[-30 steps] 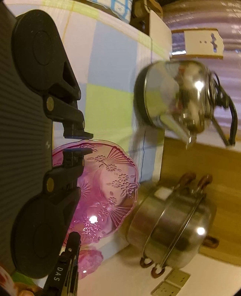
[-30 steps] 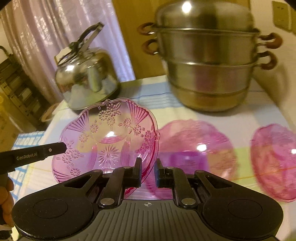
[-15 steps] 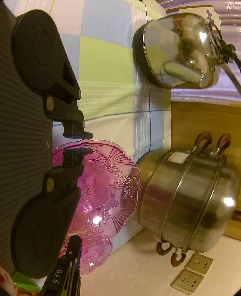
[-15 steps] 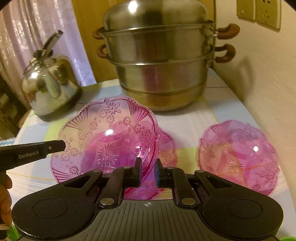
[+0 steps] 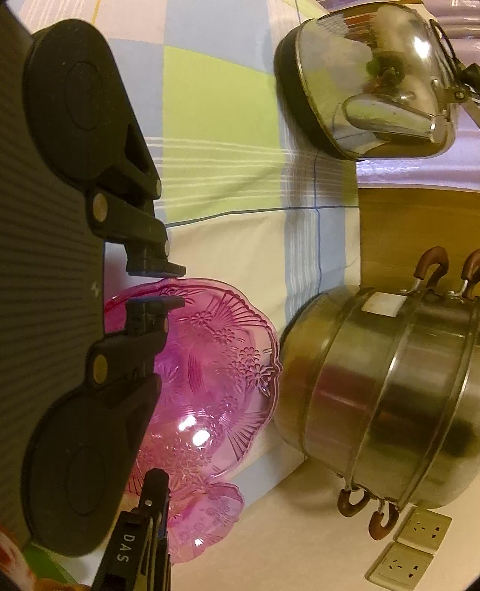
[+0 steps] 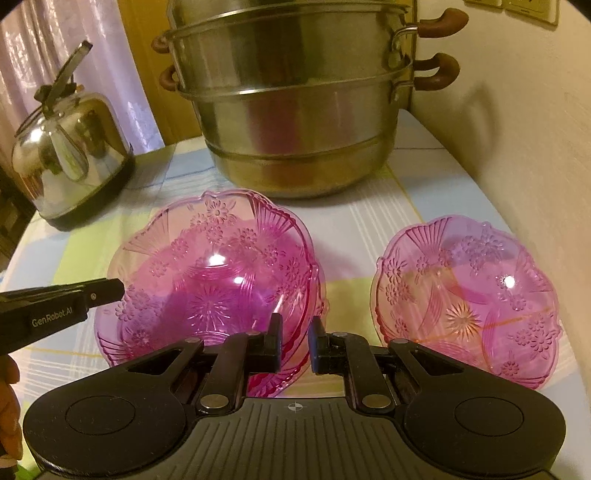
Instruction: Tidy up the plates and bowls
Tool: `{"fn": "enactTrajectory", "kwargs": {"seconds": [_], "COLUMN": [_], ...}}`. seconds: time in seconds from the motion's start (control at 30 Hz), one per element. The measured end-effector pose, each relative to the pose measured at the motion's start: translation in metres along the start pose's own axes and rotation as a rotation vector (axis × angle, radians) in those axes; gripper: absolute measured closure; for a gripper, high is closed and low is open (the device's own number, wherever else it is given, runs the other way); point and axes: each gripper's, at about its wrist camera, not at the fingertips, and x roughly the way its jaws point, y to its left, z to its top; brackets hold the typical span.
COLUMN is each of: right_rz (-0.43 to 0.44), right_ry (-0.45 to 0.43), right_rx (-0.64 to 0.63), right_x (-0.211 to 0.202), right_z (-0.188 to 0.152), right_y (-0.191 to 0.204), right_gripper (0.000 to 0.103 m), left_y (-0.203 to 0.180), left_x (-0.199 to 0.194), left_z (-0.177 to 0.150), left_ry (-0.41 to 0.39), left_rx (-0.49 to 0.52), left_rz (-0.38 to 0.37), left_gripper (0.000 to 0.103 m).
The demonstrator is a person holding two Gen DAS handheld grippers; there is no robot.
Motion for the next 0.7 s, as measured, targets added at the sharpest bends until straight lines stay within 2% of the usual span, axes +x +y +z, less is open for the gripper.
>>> {"fn": "enactTrajectory", "kwargs": {"seconds": [0.7], "right_rz": [-0.047], "right_ry": [0.008], "right_rx": [-0.046], "right_x": [0.0097], "right_z": [-0.0019], "right_y": [0.0022], "right_gripper": [0.085], "left_y": [-0.0058], "left_x": [0.0069], "left_z": [-0.0041], "left_ry": [0.001], "left_rx": [0.037], "left_rz": [0.009], "left_gripper": [0.094]}}
